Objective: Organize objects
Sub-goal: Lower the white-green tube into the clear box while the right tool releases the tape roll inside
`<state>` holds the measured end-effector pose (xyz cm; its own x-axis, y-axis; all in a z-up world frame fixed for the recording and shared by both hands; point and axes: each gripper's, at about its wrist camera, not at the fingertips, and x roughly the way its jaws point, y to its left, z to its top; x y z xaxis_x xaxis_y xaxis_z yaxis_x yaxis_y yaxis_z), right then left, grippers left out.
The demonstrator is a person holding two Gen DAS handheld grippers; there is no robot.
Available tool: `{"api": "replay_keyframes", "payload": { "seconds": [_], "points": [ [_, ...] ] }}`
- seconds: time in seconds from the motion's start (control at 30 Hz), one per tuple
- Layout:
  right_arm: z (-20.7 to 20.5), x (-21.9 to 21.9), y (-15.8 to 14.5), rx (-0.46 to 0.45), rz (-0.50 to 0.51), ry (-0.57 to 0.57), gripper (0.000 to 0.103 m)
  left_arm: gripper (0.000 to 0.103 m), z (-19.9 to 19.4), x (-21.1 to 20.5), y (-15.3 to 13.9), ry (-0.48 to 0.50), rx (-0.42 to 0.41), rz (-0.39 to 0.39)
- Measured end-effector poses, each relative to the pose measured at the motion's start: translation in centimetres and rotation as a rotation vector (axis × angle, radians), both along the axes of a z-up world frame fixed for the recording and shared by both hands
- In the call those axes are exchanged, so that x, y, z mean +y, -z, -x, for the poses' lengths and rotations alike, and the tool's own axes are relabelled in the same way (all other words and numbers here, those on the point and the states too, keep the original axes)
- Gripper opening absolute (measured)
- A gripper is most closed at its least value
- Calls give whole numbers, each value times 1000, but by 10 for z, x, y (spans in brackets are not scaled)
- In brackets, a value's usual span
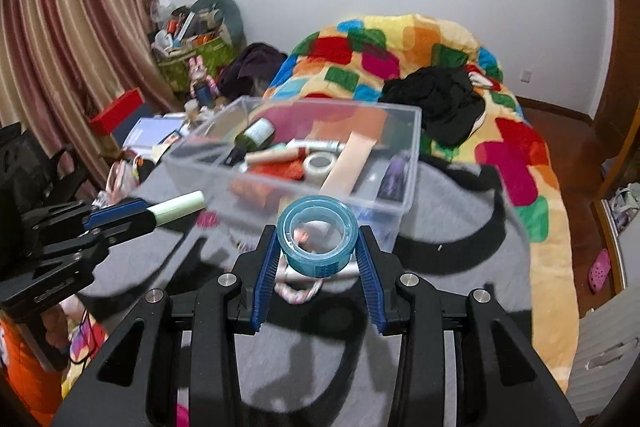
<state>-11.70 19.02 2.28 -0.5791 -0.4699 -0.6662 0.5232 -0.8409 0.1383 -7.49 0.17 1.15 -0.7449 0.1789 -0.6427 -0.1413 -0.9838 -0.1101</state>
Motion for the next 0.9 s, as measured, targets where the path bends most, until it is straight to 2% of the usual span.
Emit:
{"api": "replay_keyframes", "payload": {
  "seconds": [0.2,0.37,0.7,0.9],
  "points": [
    [20,-5,-8,15,-3,33,35,15,22,-6,-12,-29,25,-21],
    [38,-14,-3,1,-14,50,35,15,44,-16,-12,-58,9,-50],
    [66,-44,16,-39,-66,46,35,15,83,-23,1,-68,-53,-93],
    [72,-53,23,-58,-75,38,36,15,93,-19,8,-62,-78,-114]
  ]
}}
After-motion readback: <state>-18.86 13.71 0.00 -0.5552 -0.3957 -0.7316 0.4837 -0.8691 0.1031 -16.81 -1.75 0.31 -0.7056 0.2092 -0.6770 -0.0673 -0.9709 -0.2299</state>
